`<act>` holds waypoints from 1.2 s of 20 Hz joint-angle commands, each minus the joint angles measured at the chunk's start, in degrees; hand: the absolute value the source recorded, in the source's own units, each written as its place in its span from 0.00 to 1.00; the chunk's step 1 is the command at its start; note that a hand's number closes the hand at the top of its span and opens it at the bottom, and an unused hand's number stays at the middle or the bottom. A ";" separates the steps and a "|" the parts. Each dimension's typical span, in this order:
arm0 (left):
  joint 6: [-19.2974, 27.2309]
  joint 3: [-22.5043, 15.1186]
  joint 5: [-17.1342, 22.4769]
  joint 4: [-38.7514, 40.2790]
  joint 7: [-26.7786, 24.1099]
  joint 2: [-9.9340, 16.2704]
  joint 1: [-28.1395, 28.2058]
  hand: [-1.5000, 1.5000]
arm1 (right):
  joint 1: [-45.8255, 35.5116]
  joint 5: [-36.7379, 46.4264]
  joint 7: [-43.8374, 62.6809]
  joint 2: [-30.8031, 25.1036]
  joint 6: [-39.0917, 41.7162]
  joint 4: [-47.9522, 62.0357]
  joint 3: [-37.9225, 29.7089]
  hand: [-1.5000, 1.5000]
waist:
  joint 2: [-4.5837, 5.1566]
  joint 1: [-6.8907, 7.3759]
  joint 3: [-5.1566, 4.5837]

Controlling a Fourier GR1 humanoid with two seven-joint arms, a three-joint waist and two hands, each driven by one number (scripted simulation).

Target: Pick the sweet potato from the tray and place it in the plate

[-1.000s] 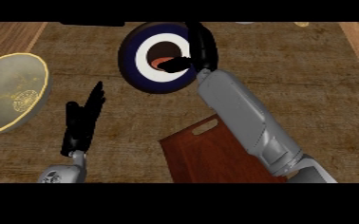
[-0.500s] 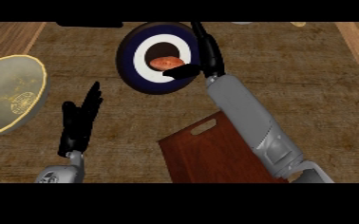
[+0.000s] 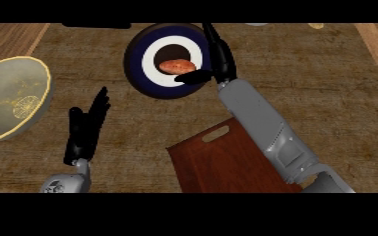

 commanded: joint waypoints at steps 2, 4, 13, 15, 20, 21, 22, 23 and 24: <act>1.64 -1.05 -1.43 2.71 -0.38 -2.27 -2.95 0.50 | 0.71 -2.42 4.55 0.01 -6.41 -0.52 7.07 0.00 | 0.04 0.61 -0.02; 1.91 -1.64 -2.11 0.42 -2.04 -2.19 0.47 0.50 | 1.12 -2.73 -1.02 0.01 -5.12 3.42 3.28 0.00 | 0.10 0.26 0.00; 0.27 0.48 -0.43 0.35 0.48 -0.80 -0.90 0.50 | 0.02 -1.87 -2.56 0.01 -5.15 9.06 1.25 0.00 | -0.13 -0.91 0.00; -0.04 -0.12 -0.66 -2.79 1.19 -0.52 0.69 0.50 | -0.66 -1.78 -3.02 0.01 -5.68 10.01 0.59 0.00 | -0.12 -0.71 0.01; 0.82 -0.49 -1.59 -3.32 1.82 -1.06 1.30 0.50 | -0.13 -1.69 -7.21 -1.53 -5.06 13.22 -2.86 0.00 | 0.08 -0.63 0.03; 1.15 -0.16 -1.53 -1.24 0.36 -1.70 0.66 0.50 | 0.59 -0.71 -6.92 -0.01 -7.04 11.78 -2.15 0.00 | -0.11 -1.07 0.01; -0.38 -1.04 -1.26 -4.78 0.10 -0.79 5.42 0.50 | -0.52 -1.23 -6.96 -1.37 -5.47 13.14 -3.53 0.00 | -0.08 -0.71 0.02; 1.80 -1.37 -1.81 -8.55 3.38 -1.87 6.21 0.50 | 1.80 -0.36 -5.57 -3.66 -4.24 10.80 -2.47 0.00 | -0.52 -1.61 0.01; -1.12 1.94 0.68 -3.36 2.67 0.60 0.78 0.50 | 0.80 -0.56 -7.16 -3.54 -4.01 12.76 -3.77 0.00 | -0.14 -1.29 0.01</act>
